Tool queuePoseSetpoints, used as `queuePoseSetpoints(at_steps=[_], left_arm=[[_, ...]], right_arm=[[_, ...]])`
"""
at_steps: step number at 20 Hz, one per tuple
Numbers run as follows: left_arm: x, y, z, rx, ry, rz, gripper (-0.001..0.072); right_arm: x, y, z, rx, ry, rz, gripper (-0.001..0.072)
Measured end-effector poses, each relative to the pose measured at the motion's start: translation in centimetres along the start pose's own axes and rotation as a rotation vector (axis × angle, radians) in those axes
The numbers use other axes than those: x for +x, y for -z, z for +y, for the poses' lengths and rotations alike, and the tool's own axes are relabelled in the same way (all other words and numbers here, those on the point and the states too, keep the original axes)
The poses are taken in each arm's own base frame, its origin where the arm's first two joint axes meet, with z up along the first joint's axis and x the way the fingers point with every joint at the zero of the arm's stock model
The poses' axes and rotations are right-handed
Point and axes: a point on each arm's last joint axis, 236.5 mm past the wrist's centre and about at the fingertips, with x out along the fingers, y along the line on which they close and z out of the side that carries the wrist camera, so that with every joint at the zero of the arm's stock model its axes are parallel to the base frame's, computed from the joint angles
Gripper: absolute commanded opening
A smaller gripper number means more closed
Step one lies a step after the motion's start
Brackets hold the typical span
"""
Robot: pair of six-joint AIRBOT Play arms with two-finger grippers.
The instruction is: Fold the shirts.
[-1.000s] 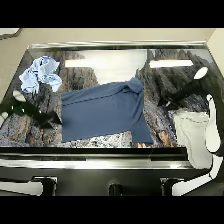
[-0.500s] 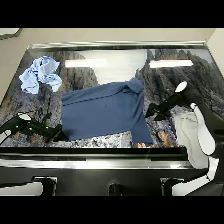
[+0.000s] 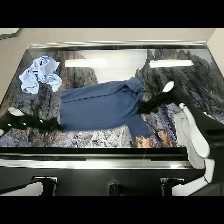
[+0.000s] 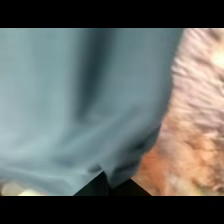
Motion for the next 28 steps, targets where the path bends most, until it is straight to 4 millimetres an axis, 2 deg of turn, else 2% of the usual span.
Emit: queuePoseSetpoints(at_steps=[1, 2, 3, 4, 5, 6, 7, 8, 9, 11, 13, 15, 16, 18, 19, 22, 24, 26, 28], left_arm=[[-3.0, -2.2, -2.2, 0.066, 0.008, -0.099, 0.0024], [-6.7, -4.2, -4.6, 0.139, 0.004, -0.213, 0.0024], [-11.9, -6.6, -7.8, 0.225, 0.002, -0.382, 0.0024], [-17.5, -7.8, -11.3, 0.304, 0.002, -0.546, 0.0025], [-24.0, -8.0, -15.5, 0.393, 0.011, -0.736, 0.0024], [-30.0, -7.2, -19.1, 0.463, 0.021, -0.915, 0.0024], [-36.4, -5.1, -22.7, 0.524, 0.039, -1.109, 0.0024], [-41.4, -2.5, -25.4, 0.564, 0.066, -1.261, 0.0024], [-45.5, 0.8, -27.7, 0.596, 0.098, -1.393, 0.0024], [-50.9, 6.4, -30.3, 0.644, 0.141, -1.577, 0.0024], [-53.4, 9.9, -31.3, 0.664, 0.156, -1.674, 0.0024], [-54.4, 11.2, -31.4, 0.663, 0.147, -1.711, 0.0024], [-54.4, 11.0, -31.2, 0.658, 0.132, -1.709, 0.0024], [-52.5, 8.8, -30.0, 0.633, 0.082, -1.622, 0.0025], [-50.8, 7.0, -29.2, 0.616, 0.055, -1.547, 0.0025], [-42.7, -0.3, -24.6, 0.547, -0.045, -1.233, 0.0025], [-36.5, -5.2, -20.6, 0.496, -0.092, -1.032, 0.0025], [-29.5, -9.9, -15.8, 0.422, -0.124, -0.837, 0.0024], [-23.1, -13.5, -11.3, 0.351, -0.141, -0.683, 0.0025]], right_arm=[[-2.6, -1.6, 1.4, -0.060, 0.008, -0.082, 0.0043], [-6.3, -3.2, 3.1, -0.138, 0.031, -0.184, 0.0043], [-11.2, -5.2, 5.4, -0.222, 0.053, -0.332, 0.0044], [-17.2, -6.7, 8.4, -0.312, 0.080, -0.506, 0.0044], [-23.0, -7.2, 11.0, -0.392, 0.112, -0.666, 0.0043], [-30.0, -6.8, 14.4, -0.467, 0.132, -0.863, 0.0043], [-36.2, -5.3, 17.5, -0.525, 0.143, -1.037, 0.0043], [-41.8, -2.7, 20.3, -0.573, 0.145, -1.195, 0.0043], [-46.1, 0.2, 22.4, -0.611, 0.149, -1.311, 0.0043], [-52.0, 5.9, 25.2, -0.651, 0.141, -1.476, 0.0043], [-55.2, 10.2, 26.6, -0.660, 0.128, -1.574, 0.0043], [-56.4, 12.5, 26.6, -0.635, 0.130, -1.603, 0.0044], [-56.5, 13.0, 26.3, -0.614, 0.131, -1.600, 0.0044], [-55.4, 12.7, 25.0, -0.560, 0.151, -1.541, 0.0044], [-53.7, 11.6, 23.7, -0.527, 0.177, -1.467, 0.0044], [-45.6, 6.6, 18.5, -0.412, 0.257, -1.144, 0.0044], [-38.3, 2.6, 14.1, -0.317, 0.288, -0.898, 0.0044], [-30.9, -1.2, 9.8, -0.214, 0.292, -0.694, 0.0044], [-24.5, -4.8, 7.0, -0.111, 0.249, -0.579, 0.0043]])
